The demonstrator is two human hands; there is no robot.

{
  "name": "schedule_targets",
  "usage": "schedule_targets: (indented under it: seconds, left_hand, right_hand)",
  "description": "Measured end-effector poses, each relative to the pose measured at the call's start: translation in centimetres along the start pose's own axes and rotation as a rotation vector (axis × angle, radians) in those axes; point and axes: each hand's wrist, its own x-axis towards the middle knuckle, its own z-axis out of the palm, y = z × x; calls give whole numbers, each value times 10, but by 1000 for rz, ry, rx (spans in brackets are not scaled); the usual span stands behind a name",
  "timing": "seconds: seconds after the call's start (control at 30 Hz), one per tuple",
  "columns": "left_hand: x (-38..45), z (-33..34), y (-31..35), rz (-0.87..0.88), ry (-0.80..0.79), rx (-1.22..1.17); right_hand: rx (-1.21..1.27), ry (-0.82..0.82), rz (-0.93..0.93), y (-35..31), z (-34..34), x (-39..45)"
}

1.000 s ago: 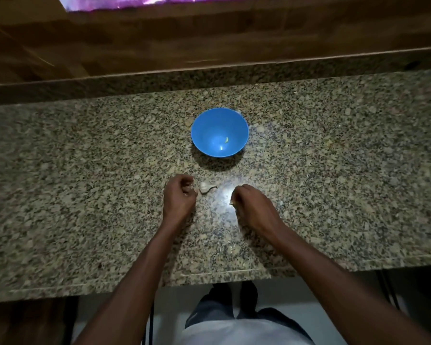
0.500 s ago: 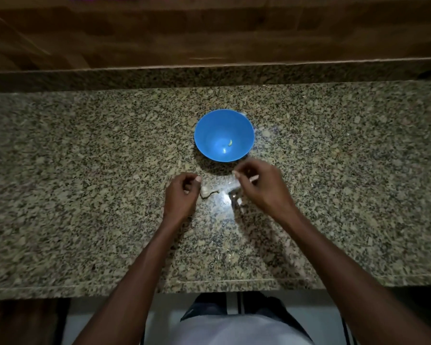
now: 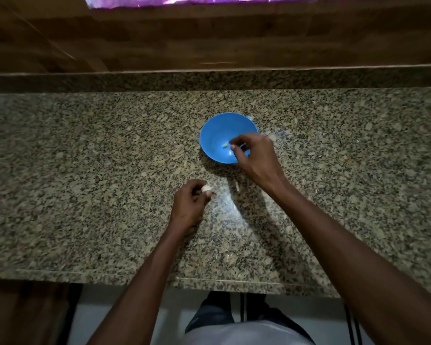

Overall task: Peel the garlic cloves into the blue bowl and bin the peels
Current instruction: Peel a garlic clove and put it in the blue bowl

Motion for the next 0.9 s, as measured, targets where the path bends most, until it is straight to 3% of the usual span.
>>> schedule_targets:
  seconds: [0.07, 0.17, 0.27, 0.57, 0.9]
  left_hand:
    - [-5, 1, -1, -98, -37, -228]
    - [-18, 10, 2, -288, -84, -611]
    - [-26, 19, 2, -369, -130, -743]
    - [-40, 23, 11, -269, -59, -520]
    - [-50, 16, 10, -139, 43, -498]
  right_hand:
    - [143, -21, 56, 7, 2, -30]
    - [320, -219, 241, 27, 13, -75]
    - [559, -363, 425, 40, 27, -102]
    - [872, -246, 630, 45, 44, -116]
    - [1034, -283, 635, 41, 40, -111]
